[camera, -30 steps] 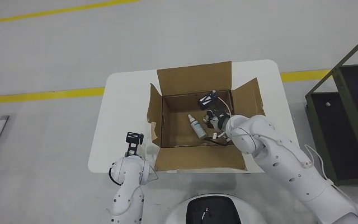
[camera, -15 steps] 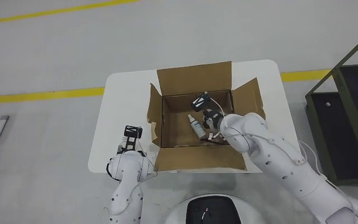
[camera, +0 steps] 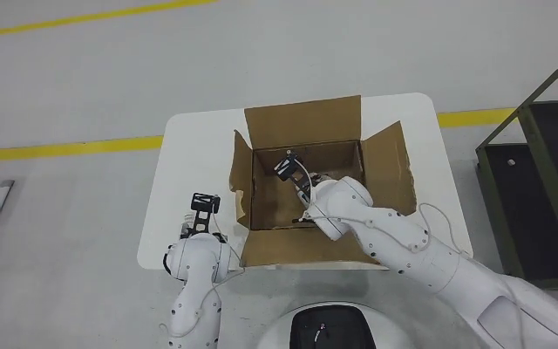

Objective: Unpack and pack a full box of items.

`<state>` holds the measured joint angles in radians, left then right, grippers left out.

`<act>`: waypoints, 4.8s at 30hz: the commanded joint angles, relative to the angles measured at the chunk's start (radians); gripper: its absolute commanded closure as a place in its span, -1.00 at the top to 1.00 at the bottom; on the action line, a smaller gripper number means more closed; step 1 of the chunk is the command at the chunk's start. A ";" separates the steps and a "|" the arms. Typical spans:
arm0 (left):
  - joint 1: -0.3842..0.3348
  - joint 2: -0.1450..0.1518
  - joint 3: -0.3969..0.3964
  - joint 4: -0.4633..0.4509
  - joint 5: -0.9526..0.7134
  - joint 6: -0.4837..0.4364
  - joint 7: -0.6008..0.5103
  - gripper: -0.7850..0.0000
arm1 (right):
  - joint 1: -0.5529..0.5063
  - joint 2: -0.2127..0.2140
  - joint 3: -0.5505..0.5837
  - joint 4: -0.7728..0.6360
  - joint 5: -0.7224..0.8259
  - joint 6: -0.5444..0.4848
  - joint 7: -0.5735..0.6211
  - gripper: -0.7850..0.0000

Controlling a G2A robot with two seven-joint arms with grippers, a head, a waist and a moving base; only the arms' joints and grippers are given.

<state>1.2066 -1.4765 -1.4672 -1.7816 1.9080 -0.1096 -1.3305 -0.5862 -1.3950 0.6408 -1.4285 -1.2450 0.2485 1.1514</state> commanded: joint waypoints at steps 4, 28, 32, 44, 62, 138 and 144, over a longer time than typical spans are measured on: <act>0.000 0.000 0.000 0.000 0.000 0.000 0.000 1.00 | 0.000 0.000 0.000 -0.001 0.000 -0.001 0.000 -0.33; 0.000 0.000 0.000 0.000 0.000 0.000 0.000 1.00 | -0.046 -0.039 0.022 0.102 -0.029 -0.024 -0.066 0.30; 0.000 0.000 0.000 0.000 0.000 0.000 0.000 1.00 | -0.037 -0.058 0.011 0.152 -0.012 -0.026 -0.079 -0.14; 0.000 0.000 0.000 0.000 0.000 0.000 0.000 1.00 | -0.033 -0.093 0.022 0.230 -0.002 -0.027 -0.084 -0.15; 0.000 0.000 0.000 0.000 0.000 0.000 0.000 1.00 | -0.084 -0.113 0.118 0.271 0.072 0.016 -0.162 -0.06; 0.000 0.000 0.000 0.000 0.000 0.000 0.000 1.00 | -0.342 -0.086 0.575 -0.205 0.240 -0.177 -0.426 -1.00; 0.000 0.000 0.000 0.000 0.000 0.000 0.000 1.00 | -0.431 -0.076 0.649 -0.281 0.322 -0.214 -0.535 -1.00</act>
<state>1.2066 -1.4765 -1.4672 -1.7816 1.9080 -0.1096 -1.3305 -1.0077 -1.4735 1.2839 -1.7162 -0.9155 0.0436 0.6208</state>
